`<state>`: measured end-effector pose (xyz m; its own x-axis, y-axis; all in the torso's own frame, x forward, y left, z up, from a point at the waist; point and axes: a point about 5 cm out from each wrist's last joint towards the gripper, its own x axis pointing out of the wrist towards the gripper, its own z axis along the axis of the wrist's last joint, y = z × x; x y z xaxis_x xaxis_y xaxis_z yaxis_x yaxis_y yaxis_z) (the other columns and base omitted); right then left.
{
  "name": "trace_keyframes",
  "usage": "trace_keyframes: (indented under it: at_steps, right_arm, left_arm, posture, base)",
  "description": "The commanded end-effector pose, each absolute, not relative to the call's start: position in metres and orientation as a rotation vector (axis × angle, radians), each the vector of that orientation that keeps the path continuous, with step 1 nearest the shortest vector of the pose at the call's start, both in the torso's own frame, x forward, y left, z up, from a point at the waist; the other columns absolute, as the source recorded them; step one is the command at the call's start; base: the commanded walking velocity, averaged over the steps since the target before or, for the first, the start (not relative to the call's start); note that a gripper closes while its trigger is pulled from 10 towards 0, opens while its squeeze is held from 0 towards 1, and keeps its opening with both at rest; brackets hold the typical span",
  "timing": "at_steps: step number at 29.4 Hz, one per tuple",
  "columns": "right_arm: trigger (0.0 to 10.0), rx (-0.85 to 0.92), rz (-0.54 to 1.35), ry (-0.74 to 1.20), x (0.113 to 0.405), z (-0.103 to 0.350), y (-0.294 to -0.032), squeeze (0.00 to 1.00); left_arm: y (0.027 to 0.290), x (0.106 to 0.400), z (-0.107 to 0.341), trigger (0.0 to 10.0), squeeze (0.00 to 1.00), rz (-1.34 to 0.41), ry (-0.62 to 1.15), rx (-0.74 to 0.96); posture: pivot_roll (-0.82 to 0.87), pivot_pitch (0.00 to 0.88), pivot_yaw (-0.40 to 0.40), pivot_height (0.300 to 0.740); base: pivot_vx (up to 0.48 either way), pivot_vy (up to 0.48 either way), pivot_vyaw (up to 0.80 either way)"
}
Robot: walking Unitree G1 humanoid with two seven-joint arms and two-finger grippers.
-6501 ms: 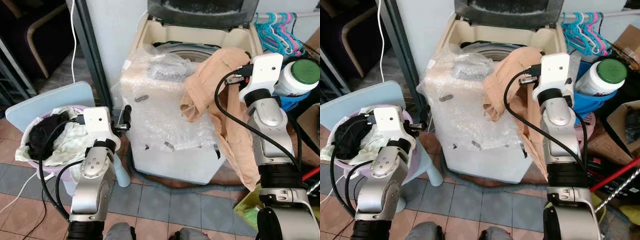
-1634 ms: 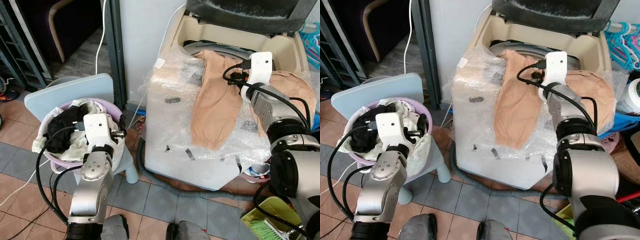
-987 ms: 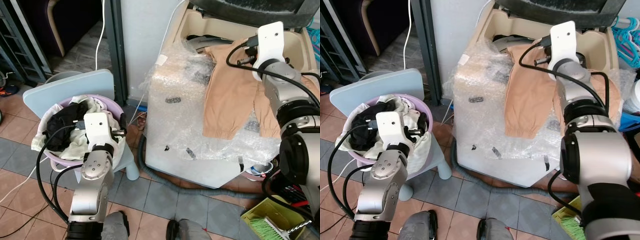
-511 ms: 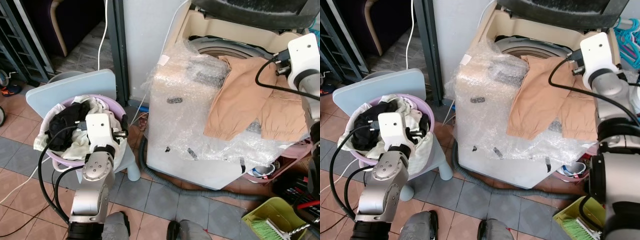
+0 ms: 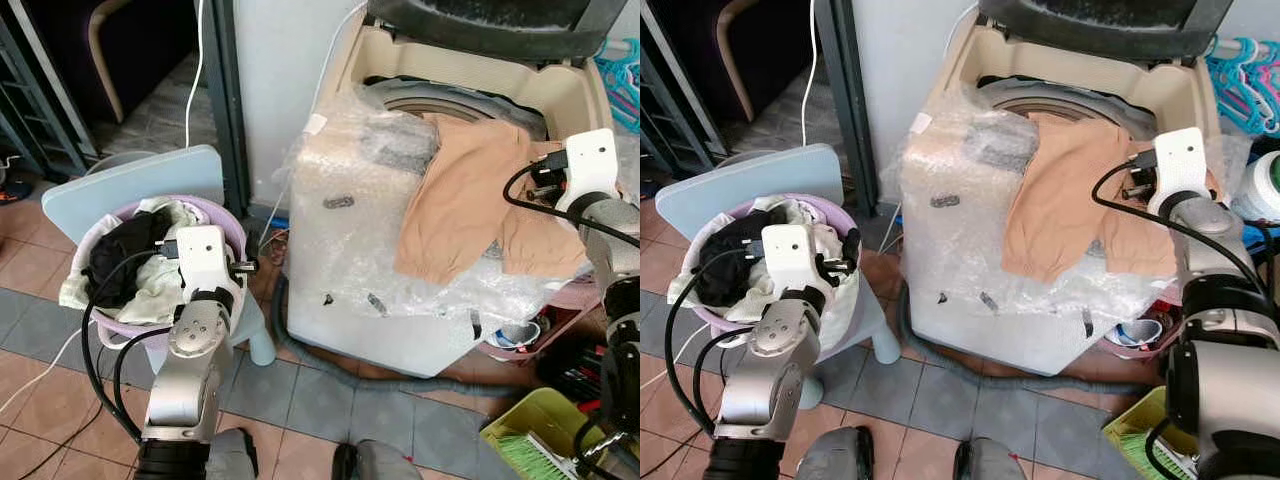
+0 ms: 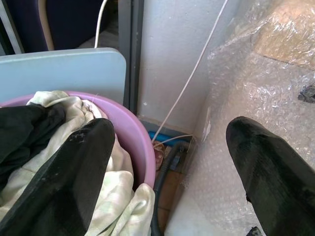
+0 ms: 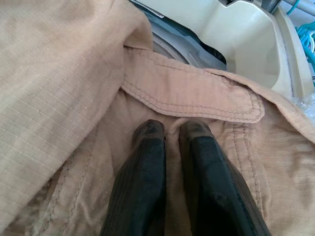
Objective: Clothes washing
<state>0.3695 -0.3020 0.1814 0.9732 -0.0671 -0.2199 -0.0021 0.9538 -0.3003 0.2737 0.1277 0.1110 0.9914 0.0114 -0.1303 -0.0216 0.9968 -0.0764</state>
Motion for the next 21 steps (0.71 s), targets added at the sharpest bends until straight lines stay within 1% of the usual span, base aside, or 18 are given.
trace_keyframes:
  at_steps: [1, 4, 7, 9, 10, 11, 12, 16, 17, 21]
  right_arm:
    - [0.0, -0.250, 0.029, 0.366, 0.364, 0.149, -0.292, 0.00]
    - [0.0, -0.234, 0.043, 0.368, 0.365, 0.149, -0.289, 0.00]
    - [0.0, -0.197, 0.089, 0.311, 0.368, 0.161, -0.286, 0.00]
    - [0.0, -0.190, 0.199, 0.248, 0.369, 0.175, -0.281, 0.00]
    - [1.6, -0.193, 0.230, 0.238, 0.368, 0.177, -0.280, 0.00]
    - [1.6, -0.199, 0.262, 0.229, 0.367, 0.178, -0.278, 0.00]
    - [10.0, -0.231, 0.319, 0.246, 0.363, 0.178, -0.279, 1.00]
    - [10.0, -0.299, 0.378, 0.292, 0.356, 0.175, -0.285, 1.00]
    - [10.0, -0.332, 0.426, 0.315, 0.351, 0.173, -0.286, 1.00]
    - [10.0, -0.399, 0.488, 0.324, 0.346, 0.176, -0.288, 1.00]
  left_arm:
    - [0.125, 0.273, 0.112, 10.0, 0.00, 0.013, 0.134, -0.083]
    - [0.125, 0.273, 0.112, 10.0, 0.00, 0.012, 0.134, -0.080]
    - [0.128, 0.275, 0.114, 10.0, 0.00, 0.015, 0.131, -0.078]
    - [0.129, 0.275, 0.114, 10.0, 0.00, 0.021, 0.134, -0.080]
    - [0.129, 0.275, 0.114, 10.0, 0.00, 0.022, 0.135, -0.082]
    - [0.129, 0.274, 0.113, 10.0, 0.00, 0.021, 0.137, -0.084]
    - [0.128, 0.274, 0.113, 10.0, 0.00, 0.016, 0.139, -0.085]
    - [0.125, 0.275, 0.113, 10.0, 0.00, 0.009, 0.140, -0.087]
    - [0.125, 0.275, 0.113, 10.0, 0.00, 0.007, 0.140, -0.088]
    - [0.125, 0.275, 0.113, 10.0, 0.00, 0.005, 0.140, -0.087]
  posture:
    - [0.02, 0.097, -0.055, 0.740]
    - [0.02, 0.097, -0.054, 0.740]
    - [0.02, 0.098, -0.050, 0.740]
    - [0.02, 0.099, -0.049, 0.740]
    - [0.02, 0.099, -0.049, 0.740]
    - [0.01, 0.100, -0.048, 0.740]
    - [0.01, 0.101, -0.049, 0.740]
    - [0.01, 0.103, -0.047, 0.740]
    - [0.01, 0.103, -0.047, 0.740]
    - [0.01, 0.104, -0.045, 0.740]
  base:
    - [0.000, 0.000, 0.00]
    - [0.000, 0.000, 0.00]
    - [0.000, 0.000, 0.00]
    - [0.000, 0.000, 0.00]
    - [0.000, 0.000, 0.00]
    - [0.000, 0.000, 0.00]
    - [0.000, 0.000, 0.00]
    - [0.000, 0.000, 0.00]
    - [0.000, 0.000, 0.00]
    - [0.000, 0.000, 0.00]
